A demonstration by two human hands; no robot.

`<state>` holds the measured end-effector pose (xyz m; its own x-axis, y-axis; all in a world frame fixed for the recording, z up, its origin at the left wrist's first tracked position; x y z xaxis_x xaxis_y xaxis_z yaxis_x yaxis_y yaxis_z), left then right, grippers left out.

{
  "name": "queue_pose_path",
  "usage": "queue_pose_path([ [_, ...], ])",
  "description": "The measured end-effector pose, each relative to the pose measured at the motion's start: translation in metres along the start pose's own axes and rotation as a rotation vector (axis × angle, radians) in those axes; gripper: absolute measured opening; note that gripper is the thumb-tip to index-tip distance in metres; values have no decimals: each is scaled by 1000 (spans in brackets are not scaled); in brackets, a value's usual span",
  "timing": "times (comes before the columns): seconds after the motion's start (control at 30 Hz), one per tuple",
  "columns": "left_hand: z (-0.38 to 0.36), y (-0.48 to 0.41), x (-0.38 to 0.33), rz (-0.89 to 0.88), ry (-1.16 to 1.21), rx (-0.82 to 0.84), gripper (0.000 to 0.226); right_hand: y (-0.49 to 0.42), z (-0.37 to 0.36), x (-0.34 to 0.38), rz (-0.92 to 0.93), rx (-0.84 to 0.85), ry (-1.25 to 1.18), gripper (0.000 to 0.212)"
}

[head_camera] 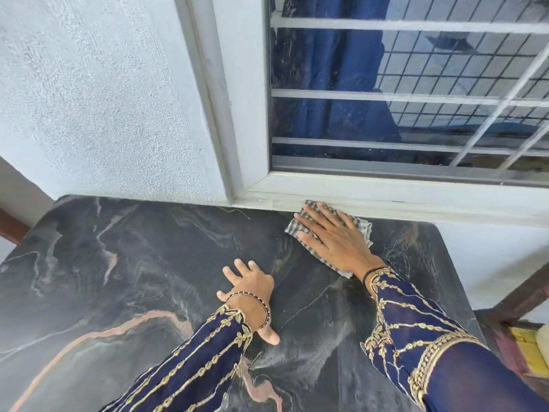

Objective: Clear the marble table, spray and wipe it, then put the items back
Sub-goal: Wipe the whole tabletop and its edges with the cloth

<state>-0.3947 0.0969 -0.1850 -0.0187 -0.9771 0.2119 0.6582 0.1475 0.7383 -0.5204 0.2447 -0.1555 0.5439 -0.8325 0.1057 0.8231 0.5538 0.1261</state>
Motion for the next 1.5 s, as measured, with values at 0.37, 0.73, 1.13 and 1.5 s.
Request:
queue_pose_path([
  [0.37, 9, 16, 2, 6, 30, -29, 148, 49, -12, 28, -6, -2, 10, 75],
  [0.73, -31, 114, 23, -230, 653, -583, 36, 191, -38, 132, 48, -48, -7, 61],
  [1.13, -161, 263, 7, -380, 639, -791, 19, 380, -71, 254, 270, 59, -1, 56],
  [1.5, -186, 273, -38, -427, 712, -649, 17, 457, -73, 204, 295, 189, 35, 55],
])
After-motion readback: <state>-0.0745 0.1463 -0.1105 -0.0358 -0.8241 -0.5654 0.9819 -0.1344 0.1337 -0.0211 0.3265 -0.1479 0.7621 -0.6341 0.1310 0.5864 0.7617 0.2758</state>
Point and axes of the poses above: each hand's wrist, its own y-axis away from the middle knuckle, its own z-axis out of the back of the hand, x = y × z, the point moved 9 cm from there along -y, towards the middle knuckle, and after that the axes turned 3 degrees about x, right-handed, at the moved point
